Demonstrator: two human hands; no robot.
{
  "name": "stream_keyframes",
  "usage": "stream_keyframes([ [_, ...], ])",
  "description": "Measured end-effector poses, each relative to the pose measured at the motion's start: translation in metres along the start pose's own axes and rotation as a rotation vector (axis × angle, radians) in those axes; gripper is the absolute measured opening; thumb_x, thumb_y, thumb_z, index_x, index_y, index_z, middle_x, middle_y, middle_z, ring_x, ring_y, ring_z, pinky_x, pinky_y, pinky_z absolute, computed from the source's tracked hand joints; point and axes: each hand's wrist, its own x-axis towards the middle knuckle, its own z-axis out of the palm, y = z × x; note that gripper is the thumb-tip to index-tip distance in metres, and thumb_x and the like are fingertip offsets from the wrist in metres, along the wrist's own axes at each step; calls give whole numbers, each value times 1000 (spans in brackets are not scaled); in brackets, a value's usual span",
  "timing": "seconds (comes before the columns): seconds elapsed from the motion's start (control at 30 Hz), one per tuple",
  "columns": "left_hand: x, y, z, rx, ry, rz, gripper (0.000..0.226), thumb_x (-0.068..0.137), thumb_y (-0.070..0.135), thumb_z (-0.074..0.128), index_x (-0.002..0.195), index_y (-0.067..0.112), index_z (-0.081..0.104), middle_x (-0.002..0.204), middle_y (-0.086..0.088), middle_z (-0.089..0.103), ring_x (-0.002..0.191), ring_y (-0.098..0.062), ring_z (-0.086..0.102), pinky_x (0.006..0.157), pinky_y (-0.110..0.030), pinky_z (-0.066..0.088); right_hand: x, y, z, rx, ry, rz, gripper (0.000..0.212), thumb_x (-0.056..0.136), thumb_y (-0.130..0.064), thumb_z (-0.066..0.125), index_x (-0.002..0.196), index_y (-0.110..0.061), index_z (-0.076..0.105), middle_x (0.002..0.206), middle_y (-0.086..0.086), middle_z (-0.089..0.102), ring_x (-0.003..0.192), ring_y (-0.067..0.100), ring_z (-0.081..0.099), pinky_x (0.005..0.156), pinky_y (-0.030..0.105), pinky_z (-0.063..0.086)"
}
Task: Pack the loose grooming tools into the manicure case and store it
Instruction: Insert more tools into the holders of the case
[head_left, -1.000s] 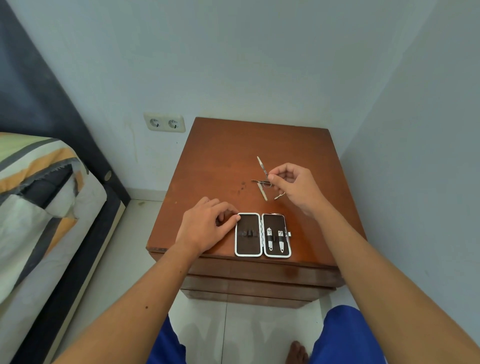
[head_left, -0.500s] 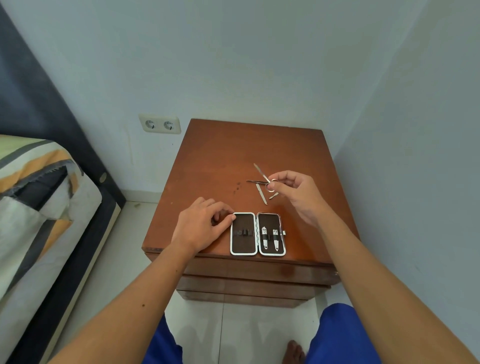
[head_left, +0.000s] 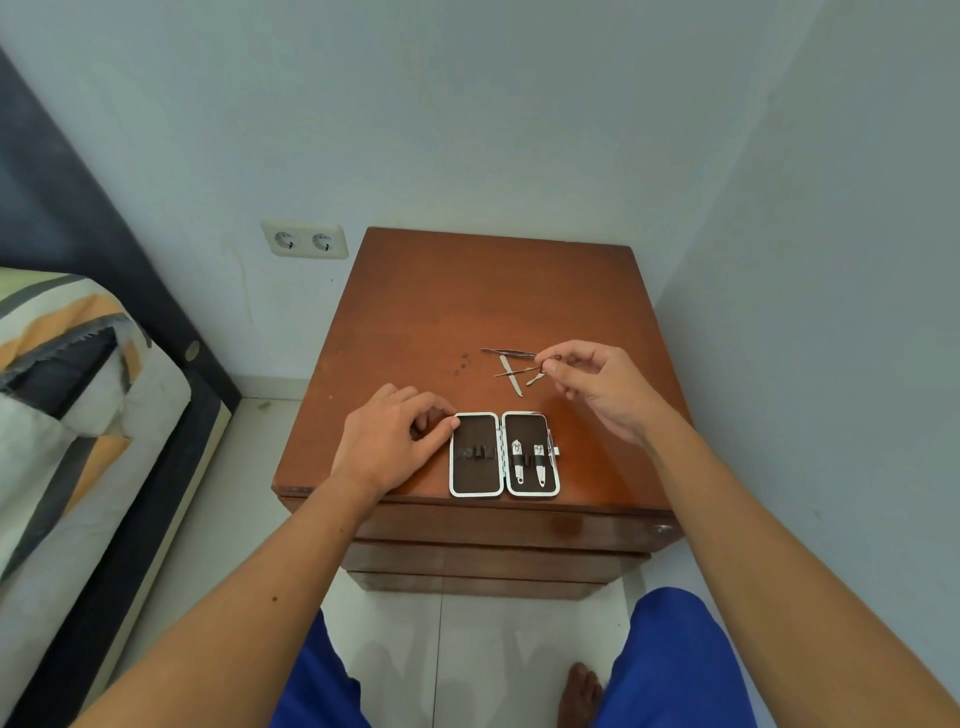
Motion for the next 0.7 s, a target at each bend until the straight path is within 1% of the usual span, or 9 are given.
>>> stream_keyframes([
  [0.07, 0, -1, 1, 3, -4, 0, 24, 100, 61, 57, 111, 46, 73, 79, 18, 56, 85, -7, 50, 56, -24, 43, -1, 2, -1, -9, 4, 1, 13, 96, -9, 74, 107, -9, 80, 78, -2, 66, 69, 10, 54, 63, 22, 47],
  [0.17, 0, -2, 1, 3, -13, -7, 26, 99, 62, 56, 112, 46, 73, 80, 18, 57, 85, -7, 51, 58, -27, 49, -1, 6, -2, -7, 18, -1, 12, 96, -10, 74, 107, -7, 79, 77, 3, 66, 68, 11, 56, 62, 22, 47],
  [0.23, 0, -1, 1, 3, -9, -9, 25, 99, 62, 57, 111, 47, 73, 79, 18, 56, 84, -7, 51, 58, -26, 49, 0, 10, -3, 9, 30, 4, 14, 95, -7, 75, 108, -5, 79, 80, 5, 71, 72, 13, 61, 68, 22, 52],
  [0.33, -1, 0, 0, -1, -1, -8, 23, 99, 61, 58, 109, 46, 73, 78, 18, 56, 84, -7, 50, 57, -26, 47, 0, 14, -4, 55, 27, 23, 19, 91, -3, 77, 110, -4, 79, 87, 10, 77, 81, 19, 67, 81, 25, 60],
  [0.4, -1, 0, 0, -5, -1, -7, 22, 99, 60, 59, 109, 46, 73, 78, 18, 56, 84, -7, 51, 57, -25, 47, -1, 15, -4, 73, 21, 29, 23, 90, 1, 77, 111, -4, 79, 93, 12, 79, 85, 19, 71, 87, 27, 62],
  [0.53, -1, 0, 0, -7, 3, -4, 21, 99, 59, 59, 109, 46, 73, 78, 18, 55, 84, -7, 51, 57, -25, 46, -2, 17, -1, 151, 26, 45, 26, 91, 11, 70, 112, -2, 79, 101, 17, 78, 94, 23, 74, 95, 32, 62],
  [0.57, -1, 0, 0, -5, 4, -3, 22, 99, 59, 59, 109, 46, 73, 78, 18, 55, 83, -7, 50, 57, -25, 46, -2, 17, -1, 171, 29, 48, 24, 92, 9, 70, 111, -2, 79, 103, 17, 78, 94, 23, 74, 95, 32, 62],
  [0.63, -1, 0, 0, -1, 3, -3, 22, 99, 60, 58, 109, 46, 73, 77, 18, 55, 83, -7, 50, 57, -24, 46, -2, 16, 0, 201, 35, 49, 19, 91, -2, 76, 110, -3, 80, 106, 17, 78, 95, 23, 73, 93, 33, 60],
  [0.7, -1, 0, 0, 6, 5, -1, 23, 99, 60, 58, 109, 46, 73, 77, 19, 55, 83, -7, 50, 56, -23, 44, -2, 15, 1, 199, 52, 45, 20, 88, -9, 81, 107, -4, 81, 102, 14, 80, 92, 22, 74, 91, 31, 59],
])
